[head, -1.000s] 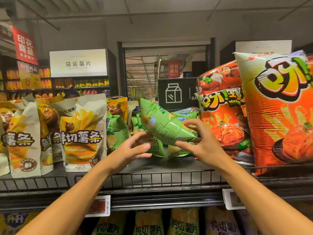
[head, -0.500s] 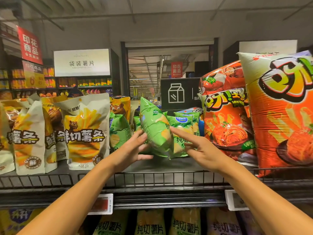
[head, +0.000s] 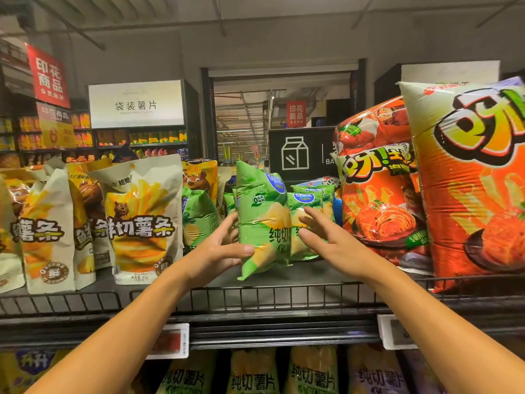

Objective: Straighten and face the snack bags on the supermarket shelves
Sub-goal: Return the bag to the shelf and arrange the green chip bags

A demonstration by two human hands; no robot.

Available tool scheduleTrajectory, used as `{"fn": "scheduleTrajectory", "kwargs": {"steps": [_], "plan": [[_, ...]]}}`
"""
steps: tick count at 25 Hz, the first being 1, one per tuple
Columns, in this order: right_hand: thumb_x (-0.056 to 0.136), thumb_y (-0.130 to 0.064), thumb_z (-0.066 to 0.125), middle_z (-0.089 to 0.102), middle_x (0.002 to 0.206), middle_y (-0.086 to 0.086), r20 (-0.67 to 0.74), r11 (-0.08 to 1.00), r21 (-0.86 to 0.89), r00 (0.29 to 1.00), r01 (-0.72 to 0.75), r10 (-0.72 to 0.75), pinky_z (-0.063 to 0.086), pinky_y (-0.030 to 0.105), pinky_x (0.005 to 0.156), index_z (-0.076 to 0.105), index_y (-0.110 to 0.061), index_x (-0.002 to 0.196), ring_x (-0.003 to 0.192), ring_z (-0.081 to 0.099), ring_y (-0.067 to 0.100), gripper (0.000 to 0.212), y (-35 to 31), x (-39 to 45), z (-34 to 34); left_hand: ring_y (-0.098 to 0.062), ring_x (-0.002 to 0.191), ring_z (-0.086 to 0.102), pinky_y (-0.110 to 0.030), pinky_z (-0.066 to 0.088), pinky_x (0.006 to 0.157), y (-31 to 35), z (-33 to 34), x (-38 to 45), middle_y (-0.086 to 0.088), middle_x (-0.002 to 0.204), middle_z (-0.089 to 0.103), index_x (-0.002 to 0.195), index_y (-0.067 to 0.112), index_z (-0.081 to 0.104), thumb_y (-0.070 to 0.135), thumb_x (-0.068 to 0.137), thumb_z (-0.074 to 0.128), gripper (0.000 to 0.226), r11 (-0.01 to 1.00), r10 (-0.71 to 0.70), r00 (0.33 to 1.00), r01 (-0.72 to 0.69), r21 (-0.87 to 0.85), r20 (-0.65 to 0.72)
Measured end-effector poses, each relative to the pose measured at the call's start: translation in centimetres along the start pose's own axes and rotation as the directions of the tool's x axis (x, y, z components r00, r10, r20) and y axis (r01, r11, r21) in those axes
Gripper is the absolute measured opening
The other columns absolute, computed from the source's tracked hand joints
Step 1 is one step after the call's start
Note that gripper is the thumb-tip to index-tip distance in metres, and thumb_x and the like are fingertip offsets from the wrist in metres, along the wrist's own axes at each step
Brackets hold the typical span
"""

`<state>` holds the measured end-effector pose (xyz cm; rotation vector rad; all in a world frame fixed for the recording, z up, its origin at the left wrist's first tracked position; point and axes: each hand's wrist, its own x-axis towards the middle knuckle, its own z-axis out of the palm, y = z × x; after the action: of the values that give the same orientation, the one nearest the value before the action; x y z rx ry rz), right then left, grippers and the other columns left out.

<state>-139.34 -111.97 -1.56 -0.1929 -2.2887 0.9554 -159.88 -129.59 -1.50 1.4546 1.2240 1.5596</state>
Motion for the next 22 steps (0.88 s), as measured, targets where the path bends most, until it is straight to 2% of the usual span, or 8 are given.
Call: {"fn": "scheduleTrajectory", "kwargs": {"steps": [3,5,8,10,12,15,18,22], "plan": [[0.083,-0.054,0.053,0.037,0.159,-0.002,0.081,0.999,0.026,0.996,-0.033,0.031,0.039,0.043,0.116,0.021,-0.019,0.158,0.142,0.038,0.006,0.089,-0.2,0.1,0.3,-0.018,0.122,0.061,-0.028,0.054,0.089,0.1,0.2,-0.2,0.006,0.134,0.063,0.138,0.030,0.042,0.003,0.070,0.072,0.079,1.000,-0.031,0.996,0.031,0.001,0.084],[0.081,-0.057,0.054,0.044,0.150,-0.013,0.095,0.999,0.041,0.995,-0.020,0.016,0.045,0.043,0.111,0.030,-0.027,0.153,0.137,0.045,0.004,0.081,-0.2,0.0,0.1,-0.012,0.117,0.064,-0.023,0.054,0.085,0.1,0.3,-0.2,0.015,0.128,0.066,0.130,0.031,0.047,0.000,0.076,0.065,0.066,0.999,-0.050,0.995,0.048,0.019,0.081],[0.080,-0.056,0.063,0.043,0.132,-0.034,0.086,0.999,0.041,0.996,-0.004,0.001,0.051,0.019,0.098,0.032,-0.047,0.138,0.117,0.050,-0.019,0.067,-0.2,-0.3,-0.1,-0.007,0.114,0.065,-0.020,0.054,0.081,-0.1,0.4,-0.1,0.025,0.124,0.065,0.123,0.040,0.052,0.001,0.079,0.068,0.061,0.998,-0.054,0.998,0.053,0.033,0.039],[0.078,-0.053,0.068,0.045,0.126,-0.033,0.018,1.000,0.007,1.000,0.005,-0.005,0.045,0.002,0.084,0.032,-0.045,0.136,0.101,0.054,-0.024,0.069,-0.2,-0.3,-0.1,-0.005,0.112,0.065,-0.020,0.055,0.080,-0.2,0.4,0.1,0.032,0.121,0.063,0.120,0.044,0.053,0.006,0.081,0.071,0.058,0.998,-0.043,0.999,0.043,0.050,-0.011],[0.081,-0.045,0.073,0.050,0.123,-0.025,-0.051,0.999,-0.032,0.999,-0.003,0.002,0.042,-0.001,0.076,0.034,-0.040,0.141,0.090,0.058,-0.020,0.072,0.0,0.0,-0.1,-0.005,0.113,0.065,-0.024,0.056,0.083,-0.2,0.5,0.2,0.035,0.122,0.058,0.119,0.047,0.050,0.014,0.078,0.068,0.056,0.994,-0.031,0.998,0.036,0.103,-0.050],[0.089,-0.036,0.073,0.045,0.128,-0.031,-0.100,0.993,-0.119,0.995,-0.026,0.014,0.038,-0.002,0.081,0.033,-0.027,0.152,0.101,0.055,-0.017,0.076,0.3,0.0,-0.3,-0.007,0.116,0.063,-0.029,0.057,0.087,-0.2,0.6,0.3,0.026,0.130,0.053,0.127,0.049,0.046,0.019,0.077,0.069,0.063,0.985,-0.022,0.999,0.028,0.170,-0.040],[0.092,-0.038,0.069,0.039,0.142,-0.020,-0.200,0.977,-0.211,0.980,-0.044,0.001,0.028,0.017,0.103,0.028,-0.022,0.156,0.128,0.036,-0.001,0.078,0.6,0.0,-0.8,-0.010,0.124,0.059,-0.037,0.055,0.096,0.0,0.6,0.2,0.011,0.140,0.053,0.137,0.041,0.043,0.025,0.077,0.070,0.067,0.976,-0.009,0.998,0.023,0.215,-0.067],[0.094,-0.040,0.065,0.040,0.155,0.000,-0.240,0.953,-0.283,0.970,-0.109,0.040,0.033,0.038,0.115,0.028,-0.022,0.155,0.140,0.041,0.020,0.074,0.8,0.1,-1.7,-0.013,0.119,0.062,-0.043,0.053,0.099,0.2,0.6,0.2,0.005,0.134,0.059,0.132,0.035,0.048,0.028,0.086,0.065,0.050,0.946,-0.001,0.989,0.048,0.320,-0.147]]}}
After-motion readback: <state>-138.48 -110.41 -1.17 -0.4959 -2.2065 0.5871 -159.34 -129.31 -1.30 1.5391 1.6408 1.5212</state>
